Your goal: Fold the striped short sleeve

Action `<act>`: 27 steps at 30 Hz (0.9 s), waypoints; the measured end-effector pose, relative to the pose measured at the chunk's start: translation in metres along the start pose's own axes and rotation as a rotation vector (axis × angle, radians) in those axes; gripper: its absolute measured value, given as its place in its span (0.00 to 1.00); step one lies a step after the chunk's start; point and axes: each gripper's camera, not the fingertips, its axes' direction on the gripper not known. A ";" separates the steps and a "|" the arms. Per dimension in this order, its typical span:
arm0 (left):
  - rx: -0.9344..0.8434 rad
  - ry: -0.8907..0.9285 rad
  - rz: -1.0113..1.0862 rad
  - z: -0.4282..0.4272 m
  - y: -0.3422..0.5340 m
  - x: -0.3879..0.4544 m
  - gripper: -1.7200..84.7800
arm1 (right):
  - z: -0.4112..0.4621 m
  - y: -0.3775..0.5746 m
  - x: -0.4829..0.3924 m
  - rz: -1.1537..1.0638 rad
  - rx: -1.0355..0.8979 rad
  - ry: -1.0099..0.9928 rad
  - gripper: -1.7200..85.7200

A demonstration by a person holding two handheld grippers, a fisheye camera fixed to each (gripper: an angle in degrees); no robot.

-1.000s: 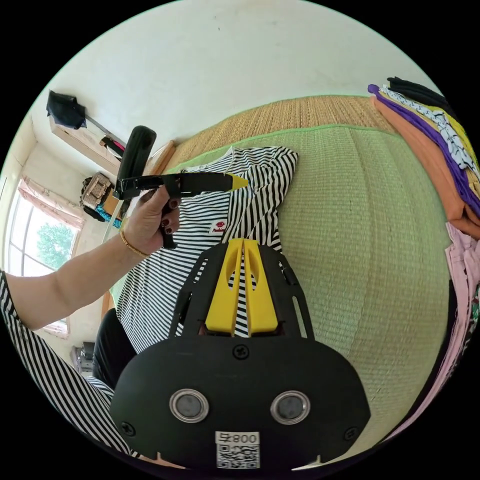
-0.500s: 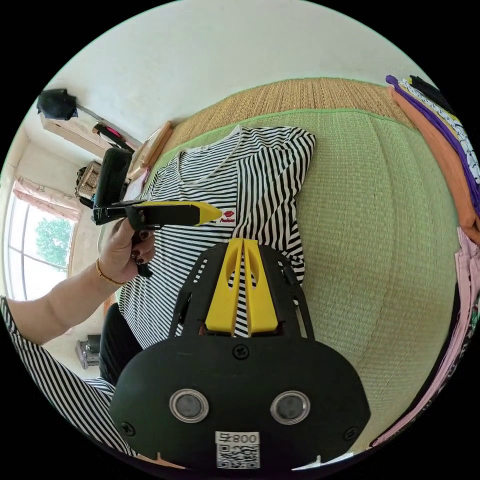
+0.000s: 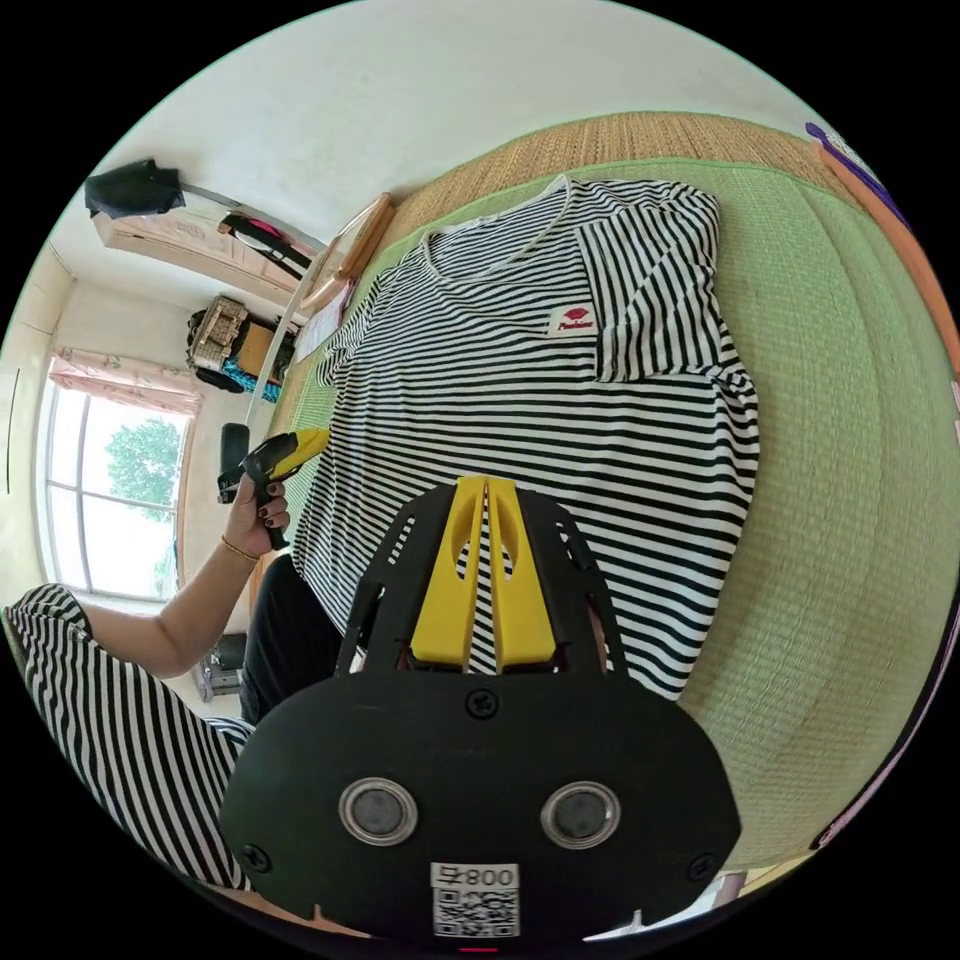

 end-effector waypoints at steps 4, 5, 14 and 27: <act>0.141 -0.054 -0.053 -0.045 0.025 -0.051 0.13 | 0.005 -0.046 -0.066 -0.089 -0.016 -0.010 0.04; 0.180 -0.075 -0.054 -0.056 0.029 -0.065 0.14 | 0.009 -0.062 -0.087 -0.119 -0.027 -0.009 0.05; 0.348 -0.215 -0.025 -0.096 0.035 -0.156 0.16 | 0.066 -0.189 -0.269 -0.396 -0.125 0.051 0.10; 0.268 -0.060 0.021 -0.094 0.054 -0.253 0.04 | 0.198 -0.325 -0.516 -0.761 -0.256 0.232 0.12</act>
